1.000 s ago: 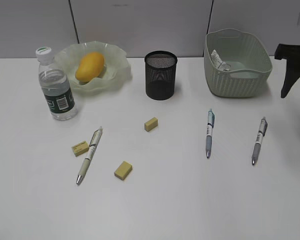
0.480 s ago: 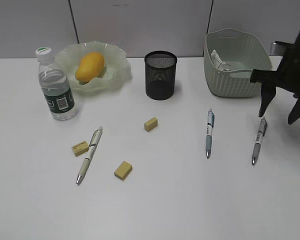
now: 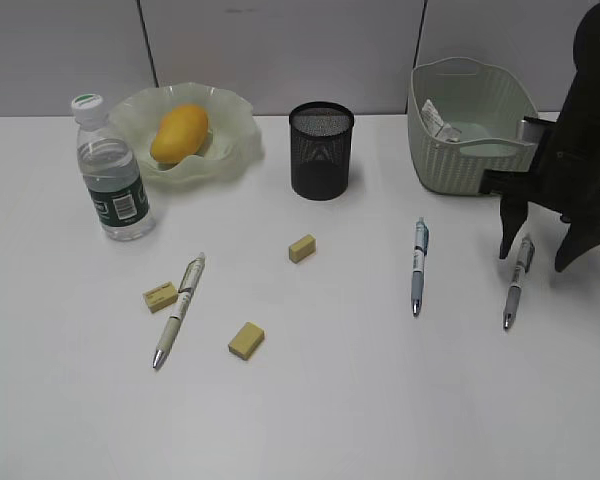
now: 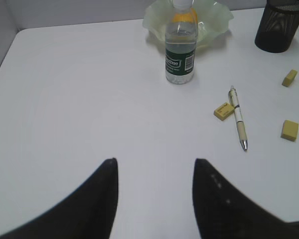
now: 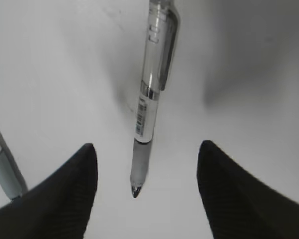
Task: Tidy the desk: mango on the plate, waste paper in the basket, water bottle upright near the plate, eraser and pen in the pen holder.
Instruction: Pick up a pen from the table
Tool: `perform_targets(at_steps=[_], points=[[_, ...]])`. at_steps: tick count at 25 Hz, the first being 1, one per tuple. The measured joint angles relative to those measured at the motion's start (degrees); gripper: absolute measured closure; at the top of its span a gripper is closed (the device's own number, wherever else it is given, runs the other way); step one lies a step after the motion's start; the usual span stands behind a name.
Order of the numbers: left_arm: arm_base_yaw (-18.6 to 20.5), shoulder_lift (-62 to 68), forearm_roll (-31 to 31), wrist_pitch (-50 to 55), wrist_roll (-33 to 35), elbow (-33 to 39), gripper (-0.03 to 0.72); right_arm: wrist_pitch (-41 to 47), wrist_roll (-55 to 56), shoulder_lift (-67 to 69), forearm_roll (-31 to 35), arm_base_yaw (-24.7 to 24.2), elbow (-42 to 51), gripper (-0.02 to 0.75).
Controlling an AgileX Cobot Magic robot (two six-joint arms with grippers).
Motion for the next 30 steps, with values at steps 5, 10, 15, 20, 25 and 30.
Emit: perform_targets(at_steps=[5, 10, 15, 20, 25, 30], points=[[0.0, 0.0, 0.0, 0.0, 0.0, 0.0, 0.316, -1.4, 0.0, 1.3, 0.2, 0.0, 0.5, 0.239], [0.0, 0.0, 0.0, 0.0, 0.0, 0.0, 0.316, -5.5, 0.0, 1.9, 0.8, 0.0, 3.9, 0.239], [0.0, 0.0, 0.0, 0.0, 0.0, 0.0, 0.316, -7.9, 0.4, 2.2, 0.8, 0.0, 4.4, 0.24], [0.0, 0.0, 0.0, 0.0, 0.0, 0.0, 0.336, -9.4, 0.9, 2.7, 0.8, 0.0, 4.4, 0.24], [0.0, 0.0, 0.0, 0.0, 0.0, 0.0, 0.365, -9.5, 1.1, 3.1, 0.8, 0.0, 4.7, 0.24], [0.0, 0.0, 0.2, 0.0, 0.0, 0.0, 0.378, -9.5, 1.1, 3.1, 0.8, 0.0, 4.8, 0.283]])
